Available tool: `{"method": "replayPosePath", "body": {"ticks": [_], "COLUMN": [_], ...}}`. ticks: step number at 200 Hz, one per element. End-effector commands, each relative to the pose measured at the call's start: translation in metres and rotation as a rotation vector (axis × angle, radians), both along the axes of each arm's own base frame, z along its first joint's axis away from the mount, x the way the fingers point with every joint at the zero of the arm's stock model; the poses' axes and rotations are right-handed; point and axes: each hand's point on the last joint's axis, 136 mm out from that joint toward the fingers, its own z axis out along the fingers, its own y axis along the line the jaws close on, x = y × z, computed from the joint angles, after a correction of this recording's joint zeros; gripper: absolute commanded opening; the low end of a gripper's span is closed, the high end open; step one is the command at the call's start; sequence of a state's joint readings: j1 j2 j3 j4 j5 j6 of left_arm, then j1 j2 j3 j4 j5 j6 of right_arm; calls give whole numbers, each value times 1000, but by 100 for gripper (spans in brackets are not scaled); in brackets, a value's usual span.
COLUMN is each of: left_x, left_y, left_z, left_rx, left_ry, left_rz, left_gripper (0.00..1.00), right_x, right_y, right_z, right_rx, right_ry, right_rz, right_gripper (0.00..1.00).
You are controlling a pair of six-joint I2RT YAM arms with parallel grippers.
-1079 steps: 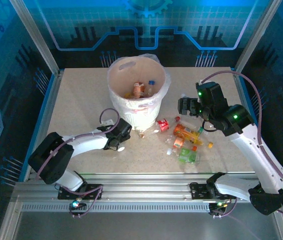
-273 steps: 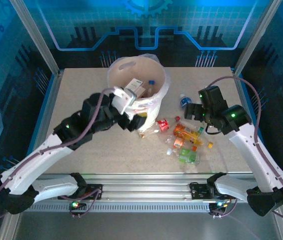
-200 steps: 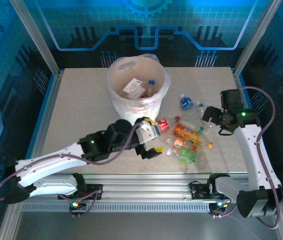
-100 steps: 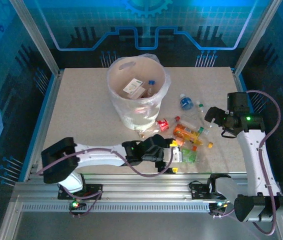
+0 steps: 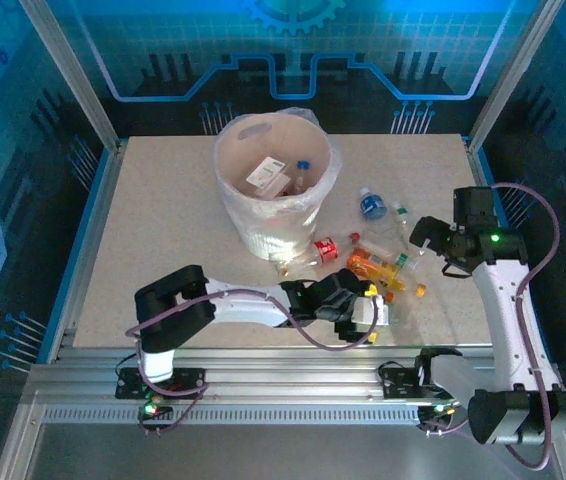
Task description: Put the plastic bottles in the bin
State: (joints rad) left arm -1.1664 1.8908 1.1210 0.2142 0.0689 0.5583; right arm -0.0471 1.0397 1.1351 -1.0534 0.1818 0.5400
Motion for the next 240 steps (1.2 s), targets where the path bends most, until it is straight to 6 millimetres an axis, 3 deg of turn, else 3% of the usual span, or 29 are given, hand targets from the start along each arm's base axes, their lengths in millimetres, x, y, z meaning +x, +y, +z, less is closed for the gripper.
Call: {"method": "replayPosePath", "body": {"ticks": [1,93,153,240], "left_x": [-1,1,-6,14], "left_y": [-10,-15,-7,-8], "left_z": [-8,-28,-37,-54], "left_rx": [20,62,88,154], "left_ry": [-4,22,60,-9], "left_rz": [-31,-25,-28,28], "left_gripper": [90,90,90,88], "right_x": [1,3,4,4], "right_y": [-3,0,2,5], "right_z": [-1,-3,-5,-5], "right_rx": [11,29,39,56], "right_ry": [-14,-14,-15,-22], "right_rz": [-22,-8,-6,-4], "right_gripper": [100,100,100,100]}}
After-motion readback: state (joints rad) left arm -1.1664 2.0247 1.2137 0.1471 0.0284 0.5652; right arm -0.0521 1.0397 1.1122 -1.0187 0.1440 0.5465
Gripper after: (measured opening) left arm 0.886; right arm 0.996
